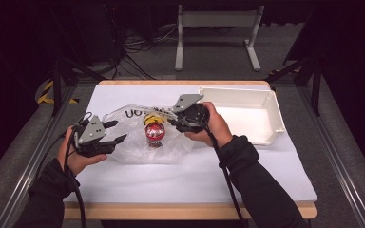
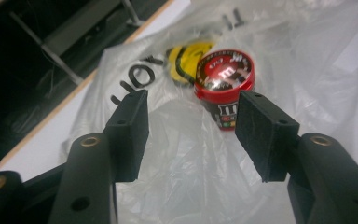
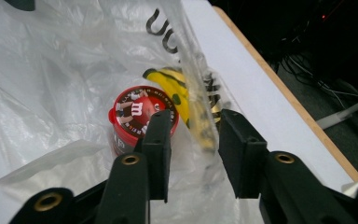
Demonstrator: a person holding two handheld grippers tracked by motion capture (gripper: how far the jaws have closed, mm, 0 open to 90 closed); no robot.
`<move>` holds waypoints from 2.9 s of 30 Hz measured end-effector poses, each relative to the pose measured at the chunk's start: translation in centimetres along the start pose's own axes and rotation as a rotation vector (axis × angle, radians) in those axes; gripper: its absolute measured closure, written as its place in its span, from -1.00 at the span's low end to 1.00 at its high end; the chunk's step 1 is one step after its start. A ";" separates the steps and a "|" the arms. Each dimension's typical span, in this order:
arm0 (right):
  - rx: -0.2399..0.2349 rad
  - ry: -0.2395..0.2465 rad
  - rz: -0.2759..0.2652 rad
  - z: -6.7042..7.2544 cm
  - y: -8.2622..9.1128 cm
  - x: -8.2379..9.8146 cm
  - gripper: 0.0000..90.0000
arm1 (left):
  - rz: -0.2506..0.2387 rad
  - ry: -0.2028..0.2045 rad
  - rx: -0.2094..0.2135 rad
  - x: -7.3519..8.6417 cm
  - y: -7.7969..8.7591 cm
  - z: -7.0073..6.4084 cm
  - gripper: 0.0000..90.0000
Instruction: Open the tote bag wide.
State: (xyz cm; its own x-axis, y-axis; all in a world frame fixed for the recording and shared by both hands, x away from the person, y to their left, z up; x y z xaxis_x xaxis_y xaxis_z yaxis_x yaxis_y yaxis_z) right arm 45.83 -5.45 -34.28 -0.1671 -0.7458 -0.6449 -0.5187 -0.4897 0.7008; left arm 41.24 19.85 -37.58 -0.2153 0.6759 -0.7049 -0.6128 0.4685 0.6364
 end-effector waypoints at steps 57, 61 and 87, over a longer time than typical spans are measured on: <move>-0.061 0.100 0.655 -0.5 -11.6 5.6 -0.46 | 0.265 0.235 -0.064 6.8 -10.4 5.8 -0.11; -0.069 0.080 0.582 -0.8 -11.1 5.2 -0.48 | 0.184 0.207 -0.054 5.4 -9.1 5.5 -0.26; -0.043 0.045 0.335 -1.8 -7.4 3.1 0.14 | -0.007 0.019 0.132 0.9 -3.5 2.5 -0.06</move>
State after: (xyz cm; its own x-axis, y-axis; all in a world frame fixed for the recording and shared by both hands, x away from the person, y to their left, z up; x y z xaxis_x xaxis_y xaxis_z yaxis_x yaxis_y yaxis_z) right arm 50.65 -4.99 -40.94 -0.2843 -0.8871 -0.3636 -0.4059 -0.2322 0.8839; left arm 45.11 20.26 -39.71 -0.2269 0.6620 -0.7143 -0.5094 0.5445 0.6664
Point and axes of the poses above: each handheld gripper's, and its own axes: y roughly backward along the jaws, x roughly out of its underside, z roughly to its left, the point moved 5 cm from there along -y, roughly forward along the jaws, and after that the axes turned 7 degrees about z, right-handed, at the moved point
